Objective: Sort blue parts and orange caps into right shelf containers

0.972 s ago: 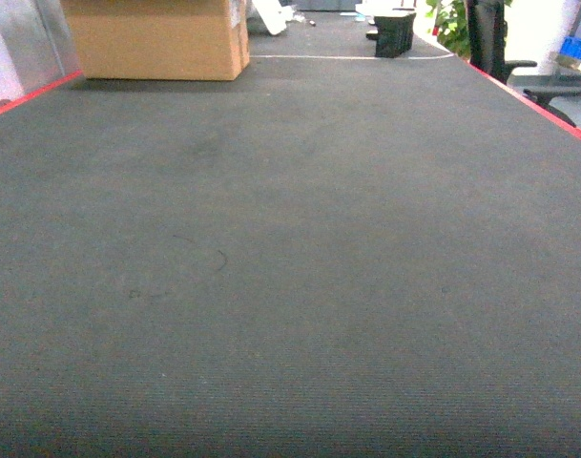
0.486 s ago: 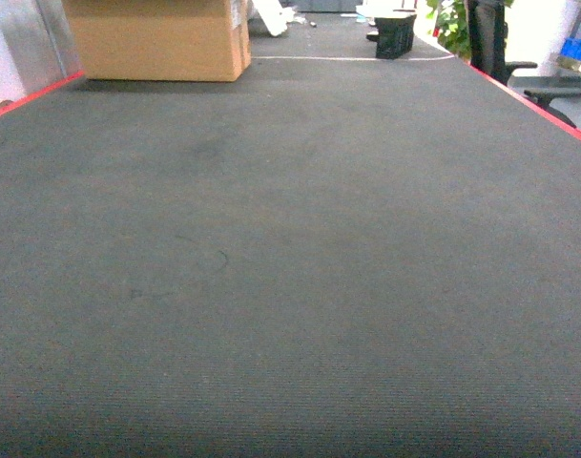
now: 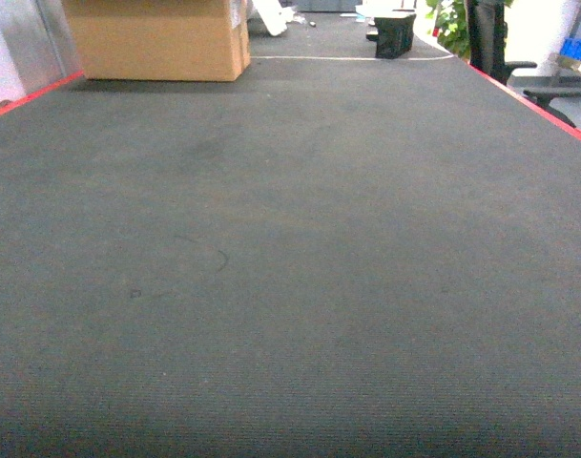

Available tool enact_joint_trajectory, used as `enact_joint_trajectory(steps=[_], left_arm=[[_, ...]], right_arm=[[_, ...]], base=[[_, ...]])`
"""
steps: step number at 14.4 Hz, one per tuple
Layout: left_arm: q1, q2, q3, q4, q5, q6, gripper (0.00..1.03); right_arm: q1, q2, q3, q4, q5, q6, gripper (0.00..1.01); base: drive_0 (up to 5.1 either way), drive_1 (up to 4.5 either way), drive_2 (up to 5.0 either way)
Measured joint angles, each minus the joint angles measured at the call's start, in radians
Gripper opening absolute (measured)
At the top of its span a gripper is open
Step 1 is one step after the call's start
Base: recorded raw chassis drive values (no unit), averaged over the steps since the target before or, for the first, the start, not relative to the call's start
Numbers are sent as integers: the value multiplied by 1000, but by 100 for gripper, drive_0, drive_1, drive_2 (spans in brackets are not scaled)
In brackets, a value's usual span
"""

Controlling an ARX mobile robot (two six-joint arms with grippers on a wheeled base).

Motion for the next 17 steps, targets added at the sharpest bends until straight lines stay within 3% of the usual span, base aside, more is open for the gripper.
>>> enact_joint_trajectory(steps=[7,9,17], left_arm=[[0,-148,0,-144,2,0,43],[0,-296,0,-338,0,0,43],[0,-313,0,-324,2,0,43]], right_arm=[[0,-1,0,-20,0,0,46],[0,-1,0,-20,1,0,46],[0,-1,0,-20,0,0,46]], base=[[0,0,0],[0,0,0],[0,0,0]])
